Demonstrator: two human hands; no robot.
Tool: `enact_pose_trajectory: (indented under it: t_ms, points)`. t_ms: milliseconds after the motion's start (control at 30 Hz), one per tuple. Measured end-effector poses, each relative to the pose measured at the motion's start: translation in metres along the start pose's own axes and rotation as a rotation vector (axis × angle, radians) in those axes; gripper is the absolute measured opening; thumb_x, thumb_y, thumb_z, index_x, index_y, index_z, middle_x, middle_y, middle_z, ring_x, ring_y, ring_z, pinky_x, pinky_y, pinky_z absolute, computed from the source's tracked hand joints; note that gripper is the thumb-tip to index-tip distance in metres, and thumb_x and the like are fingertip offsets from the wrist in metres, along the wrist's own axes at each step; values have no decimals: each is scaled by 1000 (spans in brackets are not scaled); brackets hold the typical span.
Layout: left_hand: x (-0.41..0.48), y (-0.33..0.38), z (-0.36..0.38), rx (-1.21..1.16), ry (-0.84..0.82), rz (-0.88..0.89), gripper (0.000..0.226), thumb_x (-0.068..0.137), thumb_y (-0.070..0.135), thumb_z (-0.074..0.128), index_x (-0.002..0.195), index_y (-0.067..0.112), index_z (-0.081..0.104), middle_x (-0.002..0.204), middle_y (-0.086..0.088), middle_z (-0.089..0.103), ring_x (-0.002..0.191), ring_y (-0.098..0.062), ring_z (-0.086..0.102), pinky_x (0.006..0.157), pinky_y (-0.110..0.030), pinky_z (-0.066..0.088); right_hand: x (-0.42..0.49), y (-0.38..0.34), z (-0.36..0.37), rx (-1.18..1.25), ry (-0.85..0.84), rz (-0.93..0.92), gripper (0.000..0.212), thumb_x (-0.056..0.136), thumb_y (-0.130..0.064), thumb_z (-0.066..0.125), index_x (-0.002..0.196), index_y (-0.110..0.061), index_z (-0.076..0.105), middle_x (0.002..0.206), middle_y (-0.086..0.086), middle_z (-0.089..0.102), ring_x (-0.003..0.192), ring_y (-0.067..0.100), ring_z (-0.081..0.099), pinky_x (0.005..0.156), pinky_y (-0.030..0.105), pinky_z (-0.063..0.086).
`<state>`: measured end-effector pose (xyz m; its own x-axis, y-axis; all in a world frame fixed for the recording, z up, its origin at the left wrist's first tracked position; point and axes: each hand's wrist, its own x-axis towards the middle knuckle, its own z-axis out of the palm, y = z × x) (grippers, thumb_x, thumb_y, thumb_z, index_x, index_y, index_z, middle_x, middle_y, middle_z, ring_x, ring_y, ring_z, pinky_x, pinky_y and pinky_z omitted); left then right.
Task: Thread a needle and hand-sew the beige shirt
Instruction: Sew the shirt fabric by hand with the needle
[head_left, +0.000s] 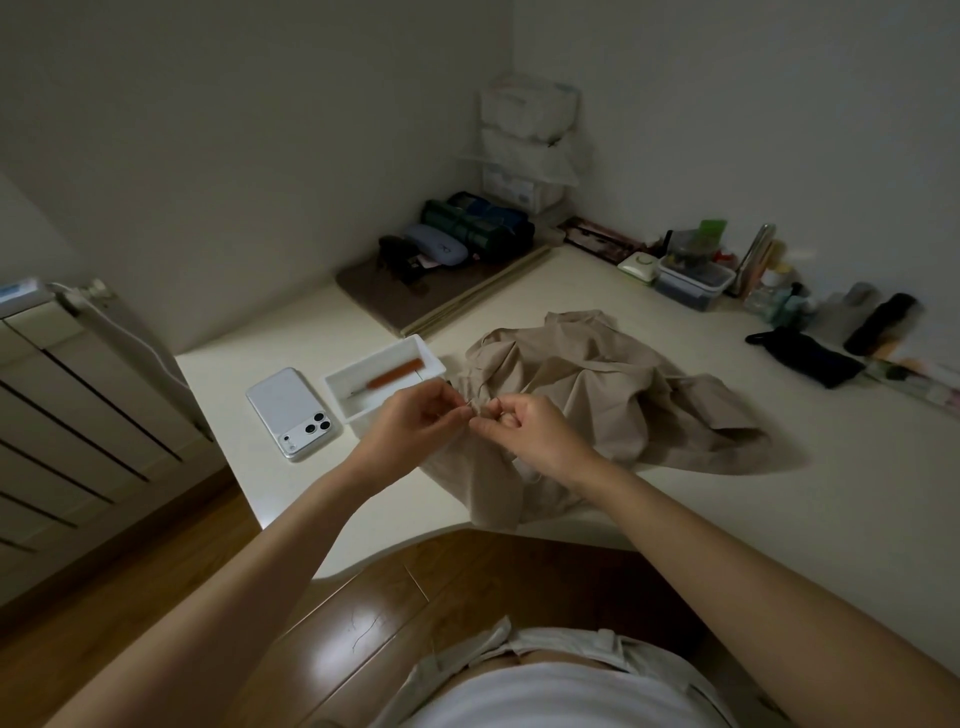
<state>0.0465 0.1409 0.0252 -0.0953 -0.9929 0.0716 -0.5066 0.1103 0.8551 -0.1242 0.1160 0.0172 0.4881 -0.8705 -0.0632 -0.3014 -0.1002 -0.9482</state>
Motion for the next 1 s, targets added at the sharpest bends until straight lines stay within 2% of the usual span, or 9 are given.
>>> enact_pose_trajectory:
  t_ms: [133,300,400,467,633,700,800,900,1000]
  points:
    - [-1,2,1,28,8,-3,9,91,14,61,91,6,63,73,1,64,62,-4,56,58,-19,44,1,3,0,-19,13,-16,13,91,-25,61,79,-23,58,40,-15,41,42,0,35,59,23,39]
    - [-5,3,2,-42,-57,-62,25,86,28,65,108,20,57,69,-4,60,60,-7,51,54,-21,39,1,4,-1,-38,22,-32,7,92,-21,59,85,-18,60,47,-12,44,42,0,37,53,17,37]
    - [-6,5,3,-44,-61,-52,3,87,16,65,90,18,65,72,5,61,61,4,55,58,-12,42,0,7,-2,-24,19,-28,9,92,-21,59,87,-14,61,43,-15,44,43,-1,38,53,15,37]
    - [-7,6,4,-113,-28,-78,6,89,10,62,85,12,66,74,3,63,62,6,56,60,-10,43,-1,8,-3,-20,8,-11,15,92,-24,59,91,-9,62,48,-13,46,46,0,40,55,17,38]
    - [-9,3,3,-221,22,-165,15,92,19,59,91,6,67,83,-14,64,76,-16,57,69,-28,44,-3,3,-5,-151,46,89,30,101,-39,34,108,-16,53,89,2,61,78,13,58,66,23,43]
    - [-11,6,2,-262,36,-180,15,94,18,57,90,7,66,83,-12,64,77,-18,57,70,-29,44,-3,3,-7,-184,109,80,27,104,-32,28,107,-18,51,81,3,56,66,11,51,58,21,37]
    - [-13,12,1,-326,45,-200,14,94,18,55,87,10,64,80,-6,64,74,-14,58,68,-29,46,-3,3,-8,-151,161,1,19,103,-20,35,101,-16,54,72,-7,52,51,0,42,48,11,33]
    - [-14,18,1,-370,45,-217,15,94,20,53,85,12,63,76,1,65,67,-8,60,65,-29,49,-4,3,-6,-142,180,-82,15,99,-17,47,103,-11,61,83,-10,58,67,-2,52,58,6,41]
    - [-15,21,1,-399,55,-220,15,93,20,53,84,13,61,70,7,65,64,-5,60,61,-27,49,-3,5,-5,-126,178,-105,9,96,-17,54,97,-16,63,83,-7,61,75,3,57,67,12,48]
